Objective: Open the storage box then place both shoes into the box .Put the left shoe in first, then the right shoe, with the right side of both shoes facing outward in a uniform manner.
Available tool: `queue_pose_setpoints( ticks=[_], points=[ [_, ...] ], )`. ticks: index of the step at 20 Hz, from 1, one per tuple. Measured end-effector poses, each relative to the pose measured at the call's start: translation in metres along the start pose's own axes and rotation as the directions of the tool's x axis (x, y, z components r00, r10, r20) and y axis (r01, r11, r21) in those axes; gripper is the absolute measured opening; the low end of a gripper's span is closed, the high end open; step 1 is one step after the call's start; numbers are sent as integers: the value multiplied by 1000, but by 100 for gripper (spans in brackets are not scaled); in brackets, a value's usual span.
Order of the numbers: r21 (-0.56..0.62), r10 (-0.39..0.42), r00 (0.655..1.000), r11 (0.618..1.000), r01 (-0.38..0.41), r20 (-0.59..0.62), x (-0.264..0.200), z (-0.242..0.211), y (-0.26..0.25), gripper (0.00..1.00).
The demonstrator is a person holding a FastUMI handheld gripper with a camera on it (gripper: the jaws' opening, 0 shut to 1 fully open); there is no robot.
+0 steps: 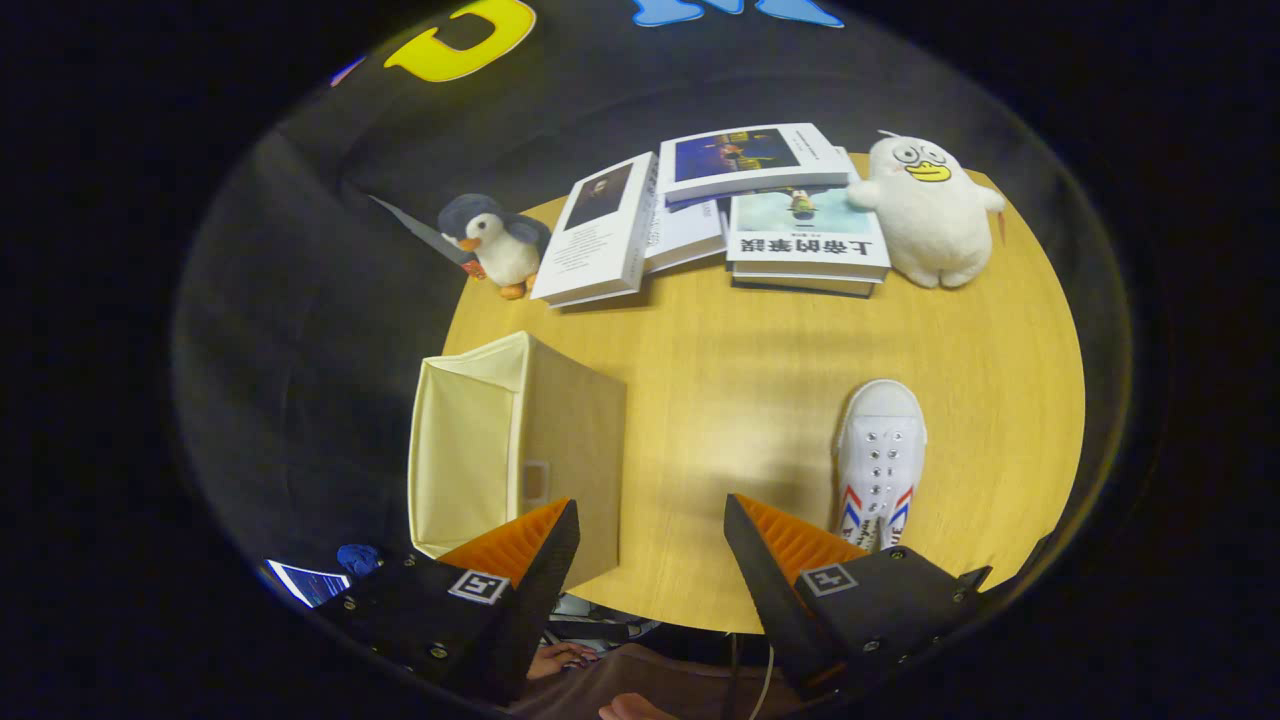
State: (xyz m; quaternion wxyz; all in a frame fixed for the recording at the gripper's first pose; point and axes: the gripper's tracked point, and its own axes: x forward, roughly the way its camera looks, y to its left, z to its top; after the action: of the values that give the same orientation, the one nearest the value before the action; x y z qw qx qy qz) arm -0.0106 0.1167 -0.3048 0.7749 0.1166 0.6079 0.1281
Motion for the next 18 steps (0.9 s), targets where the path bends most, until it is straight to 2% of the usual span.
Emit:
queue_pose_setpoints(
  ticks=[2,6,15,18],
  points=[
    [14,-38,999,999,38,-2,-2,-5,-27,90],
    [83,-64,998,994,66,-20,-6,-14,-67,90],
    [99,-159,984,981,167,-85,4,-46,-148,86],
    [115,-169,979,977,182,-117,14,-56,-166,86]
  ],
)
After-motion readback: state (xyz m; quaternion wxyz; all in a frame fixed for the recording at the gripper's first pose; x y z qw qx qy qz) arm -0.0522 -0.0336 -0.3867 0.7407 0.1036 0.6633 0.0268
